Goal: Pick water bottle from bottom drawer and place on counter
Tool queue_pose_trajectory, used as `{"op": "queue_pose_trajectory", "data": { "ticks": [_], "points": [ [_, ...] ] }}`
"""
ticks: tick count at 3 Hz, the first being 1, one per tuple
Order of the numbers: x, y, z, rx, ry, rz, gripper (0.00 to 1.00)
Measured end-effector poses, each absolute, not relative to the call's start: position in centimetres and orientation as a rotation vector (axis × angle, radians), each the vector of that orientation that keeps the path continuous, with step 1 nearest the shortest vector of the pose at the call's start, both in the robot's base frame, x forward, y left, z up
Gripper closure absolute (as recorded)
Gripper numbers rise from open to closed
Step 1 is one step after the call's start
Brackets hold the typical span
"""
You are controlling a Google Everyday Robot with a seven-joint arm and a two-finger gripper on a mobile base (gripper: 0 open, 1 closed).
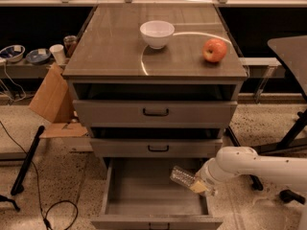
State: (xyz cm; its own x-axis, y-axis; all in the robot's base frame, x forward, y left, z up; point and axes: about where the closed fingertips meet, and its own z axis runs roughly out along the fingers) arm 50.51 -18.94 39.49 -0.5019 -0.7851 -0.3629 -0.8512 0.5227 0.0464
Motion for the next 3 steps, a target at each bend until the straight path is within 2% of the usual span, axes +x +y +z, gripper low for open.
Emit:
{"op": "queue_pose_trajectory", "data": {
  "ticks": [3],
  "points": [
    [48.1, -21.1, 56.5, -1.389, 2.462, 0.162, 1.00]
  ]
}}
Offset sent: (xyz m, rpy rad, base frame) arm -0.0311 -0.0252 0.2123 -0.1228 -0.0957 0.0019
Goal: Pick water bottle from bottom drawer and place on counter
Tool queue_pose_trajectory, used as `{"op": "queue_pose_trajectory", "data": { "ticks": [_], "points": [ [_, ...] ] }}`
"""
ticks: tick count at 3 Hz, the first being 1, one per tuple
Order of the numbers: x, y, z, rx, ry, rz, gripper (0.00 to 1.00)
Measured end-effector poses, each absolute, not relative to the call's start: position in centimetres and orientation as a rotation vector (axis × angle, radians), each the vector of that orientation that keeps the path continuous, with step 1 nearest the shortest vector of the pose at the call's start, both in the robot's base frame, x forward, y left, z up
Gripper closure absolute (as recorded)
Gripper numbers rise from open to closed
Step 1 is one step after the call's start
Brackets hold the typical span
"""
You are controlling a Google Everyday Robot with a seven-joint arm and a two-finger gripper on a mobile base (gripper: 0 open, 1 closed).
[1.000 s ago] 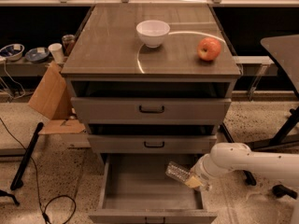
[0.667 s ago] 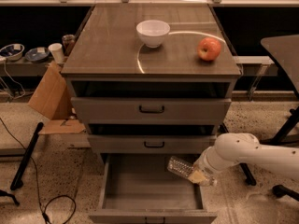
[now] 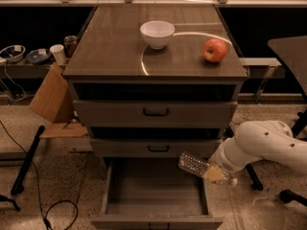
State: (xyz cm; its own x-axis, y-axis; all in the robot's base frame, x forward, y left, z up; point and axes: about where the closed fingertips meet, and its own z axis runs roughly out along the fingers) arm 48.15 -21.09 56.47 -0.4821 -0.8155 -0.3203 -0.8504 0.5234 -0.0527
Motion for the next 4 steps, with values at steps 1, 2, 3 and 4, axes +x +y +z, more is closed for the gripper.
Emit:
{"op": "queue_pose_trajectory", "data": {
  "ticks": [1, 2, 3, 4],
  "points": [
    [48.4, -21.0, 60.2, -1.378, 2.466, 0.094, 1.00],
    [48.4, -21.0, 60.2, -1.378, 2.466, 0.094, 1.00],
    [48.0, -21.2, 60.9, -1.393, 2.418, 0.102, 1.00],
    [47.2, -20.5, 64.8, -1.393, 2.327, 0.106, 1.00]
  ]
}}
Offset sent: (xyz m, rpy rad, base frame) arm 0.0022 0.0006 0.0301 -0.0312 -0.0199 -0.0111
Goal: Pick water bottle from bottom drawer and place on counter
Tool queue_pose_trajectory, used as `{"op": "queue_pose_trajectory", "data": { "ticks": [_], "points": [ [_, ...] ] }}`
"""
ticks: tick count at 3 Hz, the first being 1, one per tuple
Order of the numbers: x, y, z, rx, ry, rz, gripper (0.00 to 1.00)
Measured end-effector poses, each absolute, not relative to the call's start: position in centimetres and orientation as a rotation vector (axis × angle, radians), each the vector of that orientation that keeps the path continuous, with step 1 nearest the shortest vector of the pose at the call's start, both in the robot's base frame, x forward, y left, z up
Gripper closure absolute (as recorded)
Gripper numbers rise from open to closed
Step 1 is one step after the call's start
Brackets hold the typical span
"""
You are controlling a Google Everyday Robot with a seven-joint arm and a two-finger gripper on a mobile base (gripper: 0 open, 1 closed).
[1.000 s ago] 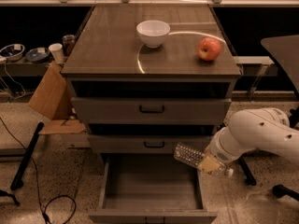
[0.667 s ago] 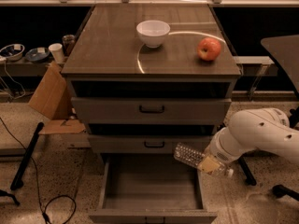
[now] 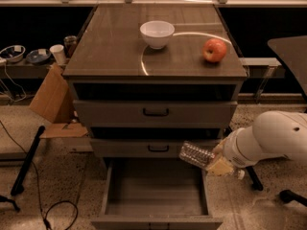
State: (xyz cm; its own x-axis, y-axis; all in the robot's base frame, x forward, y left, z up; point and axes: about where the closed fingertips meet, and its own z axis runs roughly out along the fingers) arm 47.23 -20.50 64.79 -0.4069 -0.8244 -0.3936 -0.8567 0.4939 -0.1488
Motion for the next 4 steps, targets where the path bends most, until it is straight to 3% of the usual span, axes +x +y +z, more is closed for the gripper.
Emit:
{"op": "queue_pose_trajectory", "data": {
  "ticks": [3, 4],
  "points": [
    [47.3, -9.8, 85.3, -1.473, 2.086, -0.023, 1.00],
    [48.9, -6.2, 89.3, -1.504, 2.090, 0.013, 1.00]
  ]
}}
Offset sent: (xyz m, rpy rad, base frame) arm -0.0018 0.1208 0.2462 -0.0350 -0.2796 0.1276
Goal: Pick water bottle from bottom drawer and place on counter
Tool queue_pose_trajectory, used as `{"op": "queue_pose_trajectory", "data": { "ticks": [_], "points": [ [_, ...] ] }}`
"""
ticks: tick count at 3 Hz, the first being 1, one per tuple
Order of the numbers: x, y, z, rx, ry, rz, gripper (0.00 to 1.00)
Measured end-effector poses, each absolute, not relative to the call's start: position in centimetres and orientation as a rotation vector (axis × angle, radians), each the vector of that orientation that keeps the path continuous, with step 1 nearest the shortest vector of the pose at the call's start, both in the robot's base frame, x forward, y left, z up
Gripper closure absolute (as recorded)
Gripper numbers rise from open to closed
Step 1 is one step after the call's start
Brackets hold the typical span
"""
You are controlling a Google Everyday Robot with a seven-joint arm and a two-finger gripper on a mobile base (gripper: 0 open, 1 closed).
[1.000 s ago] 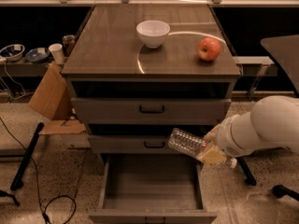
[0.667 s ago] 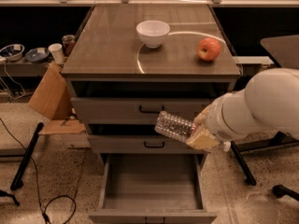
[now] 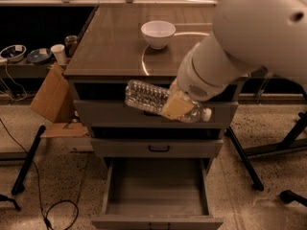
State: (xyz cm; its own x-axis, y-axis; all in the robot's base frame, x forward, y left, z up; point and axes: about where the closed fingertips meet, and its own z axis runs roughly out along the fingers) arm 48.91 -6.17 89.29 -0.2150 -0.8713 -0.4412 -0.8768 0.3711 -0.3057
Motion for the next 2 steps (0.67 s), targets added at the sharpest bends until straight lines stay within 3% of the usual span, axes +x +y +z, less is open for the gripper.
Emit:
{"op": "queue_pose_trajectory", "data": {
  "ticks": [1, 2],
  "points": [
    [52.23, -2.21, 93.75, -1.476, 2.139, 0.167, 1.00],
    [52.24, -2.25, 93.79, -1.474, 2.138, 0.166, 1.00]
  ]
}}
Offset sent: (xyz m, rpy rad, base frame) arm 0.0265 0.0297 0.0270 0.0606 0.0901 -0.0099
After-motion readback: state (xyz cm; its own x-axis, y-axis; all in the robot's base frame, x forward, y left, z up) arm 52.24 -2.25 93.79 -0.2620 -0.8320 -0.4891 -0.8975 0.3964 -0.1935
